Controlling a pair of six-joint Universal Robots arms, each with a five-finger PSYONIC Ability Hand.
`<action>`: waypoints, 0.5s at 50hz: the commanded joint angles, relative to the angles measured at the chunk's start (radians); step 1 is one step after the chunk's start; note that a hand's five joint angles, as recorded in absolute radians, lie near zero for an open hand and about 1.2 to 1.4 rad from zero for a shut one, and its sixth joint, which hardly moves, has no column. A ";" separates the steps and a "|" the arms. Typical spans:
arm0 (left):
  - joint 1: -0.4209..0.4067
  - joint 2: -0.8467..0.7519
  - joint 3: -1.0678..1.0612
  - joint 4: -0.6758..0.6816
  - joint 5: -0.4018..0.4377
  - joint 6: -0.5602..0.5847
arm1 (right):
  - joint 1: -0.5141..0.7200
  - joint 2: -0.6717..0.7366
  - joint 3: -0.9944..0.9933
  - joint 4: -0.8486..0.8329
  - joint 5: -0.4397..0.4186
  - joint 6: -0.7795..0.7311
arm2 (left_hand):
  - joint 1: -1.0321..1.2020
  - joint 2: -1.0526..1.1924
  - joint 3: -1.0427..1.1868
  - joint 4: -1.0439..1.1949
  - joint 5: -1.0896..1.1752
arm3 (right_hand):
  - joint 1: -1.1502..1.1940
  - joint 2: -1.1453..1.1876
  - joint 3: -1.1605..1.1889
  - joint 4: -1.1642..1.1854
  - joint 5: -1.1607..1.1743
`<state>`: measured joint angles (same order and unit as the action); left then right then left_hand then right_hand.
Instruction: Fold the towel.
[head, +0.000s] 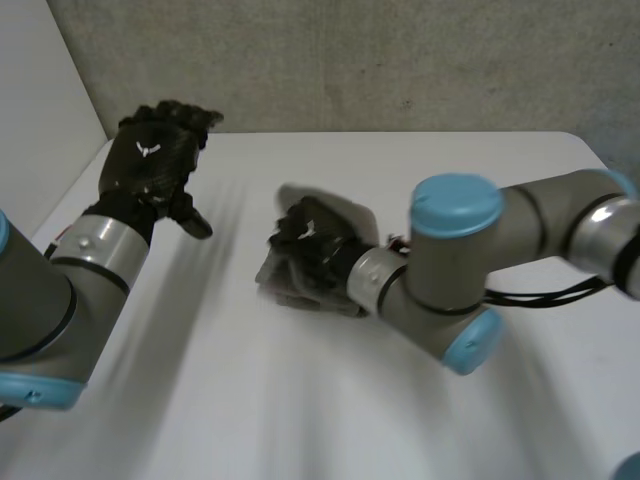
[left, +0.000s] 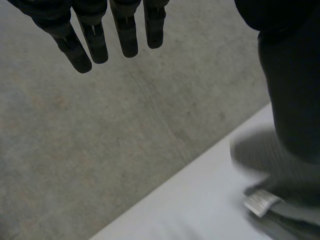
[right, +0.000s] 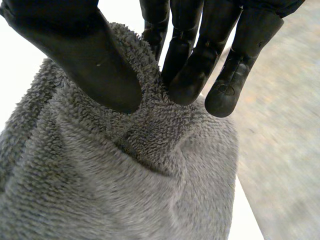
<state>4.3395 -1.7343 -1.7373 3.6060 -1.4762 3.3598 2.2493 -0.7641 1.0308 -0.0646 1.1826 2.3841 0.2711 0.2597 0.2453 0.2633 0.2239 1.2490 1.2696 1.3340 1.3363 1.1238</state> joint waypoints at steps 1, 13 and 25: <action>-0.012 -0.036 0.099 -0.004 -0.065 -0.056 | 0.042 0.098 -0.086 0.049 0.040 -0.006 | -0.087 -0.076 -0.061 -0.079 -0.214 | 0.025 0.004 -0.060 -0.062 -0.024; -0.090 -0.241 0.344 -0.148 -0.105 -0.128 | -0.043 -0.156 0.050 0.077 0.180 0.524 | -0.084 -0.073 -0.058 -0.076 -0.211 | -1.074 -1.095 -1.160 -1.162 -1.124; -0.193 -0.432 0.509 -0.271 -0.110 -0.165 | -0.134 -0.178 0.094 0.120 0.186 0.555 | -0.078 -0.067 -0.052 -0.070 -0.205 | -1.074 -1.095 -1.160 -1.162 -1.124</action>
<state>4.1980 -2.0838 -1.2823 3.3780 -1.5845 3.1988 2.1371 -0.9566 1.1276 0.0379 1.3703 2.9528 0.2710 0.2597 0.2453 0.2636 0.2239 0.2278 0.2382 0.2360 0.2492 0.0584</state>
